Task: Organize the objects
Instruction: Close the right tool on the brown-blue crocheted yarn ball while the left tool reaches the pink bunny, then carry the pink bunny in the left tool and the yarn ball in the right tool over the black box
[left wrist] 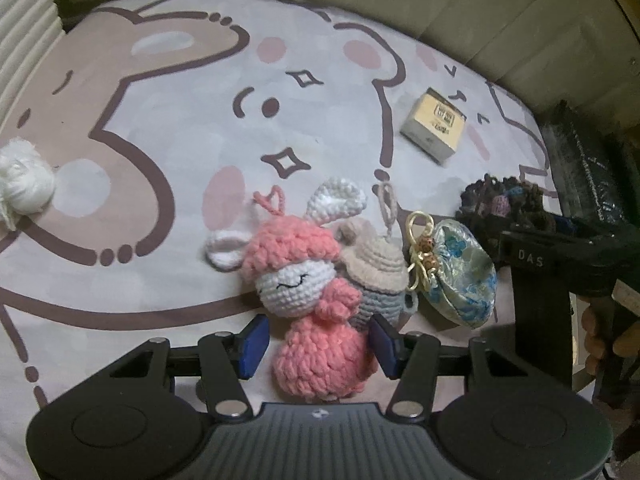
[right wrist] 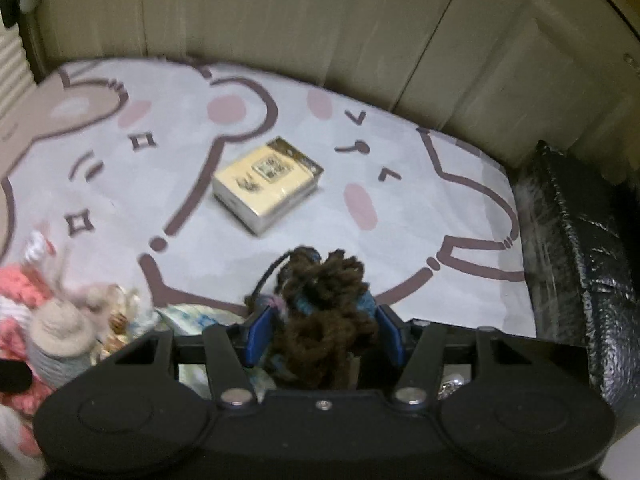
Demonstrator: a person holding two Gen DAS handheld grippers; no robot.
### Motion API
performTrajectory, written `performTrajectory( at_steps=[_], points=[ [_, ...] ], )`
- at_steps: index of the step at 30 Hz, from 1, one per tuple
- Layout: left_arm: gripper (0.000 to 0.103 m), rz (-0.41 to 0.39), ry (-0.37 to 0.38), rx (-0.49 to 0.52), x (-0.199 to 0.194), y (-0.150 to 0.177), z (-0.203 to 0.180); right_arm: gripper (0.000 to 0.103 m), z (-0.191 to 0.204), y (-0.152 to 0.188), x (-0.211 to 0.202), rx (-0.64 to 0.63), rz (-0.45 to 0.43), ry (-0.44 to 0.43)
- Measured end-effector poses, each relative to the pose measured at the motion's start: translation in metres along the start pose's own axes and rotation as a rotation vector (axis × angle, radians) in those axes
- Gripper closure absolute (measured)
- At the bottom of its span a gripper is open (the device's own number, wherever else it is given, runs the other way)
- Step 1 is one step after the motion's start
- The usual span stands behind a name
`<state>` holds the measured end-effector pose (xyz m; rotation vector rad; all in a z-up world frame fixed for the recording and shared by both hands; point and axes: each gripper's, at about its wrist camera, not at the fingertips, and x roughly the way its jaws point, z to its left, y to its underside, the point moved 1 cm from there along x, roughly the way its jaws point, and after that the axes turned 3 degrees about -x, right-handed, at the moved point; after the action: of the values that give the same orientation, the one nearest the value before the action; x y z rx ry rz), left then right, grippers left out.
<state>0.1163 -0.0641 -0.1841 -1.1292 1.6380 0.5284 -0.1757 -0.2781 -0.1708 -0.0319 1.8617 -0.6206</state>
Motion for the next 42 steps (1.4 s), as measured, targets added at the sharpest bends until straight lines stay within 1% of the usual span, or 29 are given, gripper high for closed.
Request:
performTrajectory(
  at_steps=[1, 3, 5, 8, 12, 16, 26, 29, 31, 33, 35, 39, 42],
  points=[
    [0.046, 0.010, -0.001, 0.001, 0.003, 0.000, -0.001, 0.046, 0.000, 0.000, 0.001, -0.012, -0.003, 0.000],
    [0.047, 0.038, -0.014, 0.013, 0.012, 0.001, -0.004, 0.050, 0.002, 0.000, 0.003, -0.038, 0.000, 0.003],
    [0.048, 0.049, -0.033, 0.034, 0.018, 0.002, -0.008, 0.055, 0.002, 0.001, 0.005, -0.050, 0.007, 0.008],
    [0.052, 0.040, -0.034, 0.037, 0.018, 0.001, -0.010, 0.060, -0.001, 0.000, 0.001, -0.035, 0.002, -0.013],
    [0.055, 0.016, -0.034, 0.029, 0.012, 0.000, -0.009, 0.062, -0.002, -0.001, -0.006, -0.029, -0.015, -0.040],
    [0.056, -0.016, -0.046, 0.016, 0.001, 0.000, -0.007, 0.062, -0.007, -0.002, -0.014, 0.001, -0.031, -0.069],
    [0.058, -0.103, -0.076, -0.038, -0.028, -0.002, 0.010, 0.062, -0.009, -0.008, -0.056, 0.049, -0.129, -0.137],
    [0.060, -0.148, -0.053, -0.042, -0.041, -0.004, 0.010, 0.062, -0.010, -0.008, -0.064, 0.056, -0.145, -0.146],
    [0.060, -0.171, -0.037, -0.035, -0.048, -0.005, 0.008, 0.062, -0.011, -0.008, -0.066, 0.085, -0.139, -0.146],
    [0.060, -0.189, -0.031, -0.036, -0.054, -0.005, 0.007, 0.063, -0.007, -0.009, -0.074, 0.065, -0.155, -0.153],
    [0.060, -0.206, -0.042, -0.034, -0.059, -0.004, 0.005, 0.063, -0.005, -0.009, -0.081, 0.055, -0.176, -0.168],
    [0.060, -0.233, -0.041, -0.034, -0.067, -0.001, 0.002, 0.063, -0.003, -0.006, -0.091, 0.045, -0.185, -0.191],
    [0.060, -0.265, -0.044, -0.038, -0.076, 0.001, -0.001, 0.062, -0.002, -0.003, -0.101, 0.029, -0.206, -0.191]
  ],
)
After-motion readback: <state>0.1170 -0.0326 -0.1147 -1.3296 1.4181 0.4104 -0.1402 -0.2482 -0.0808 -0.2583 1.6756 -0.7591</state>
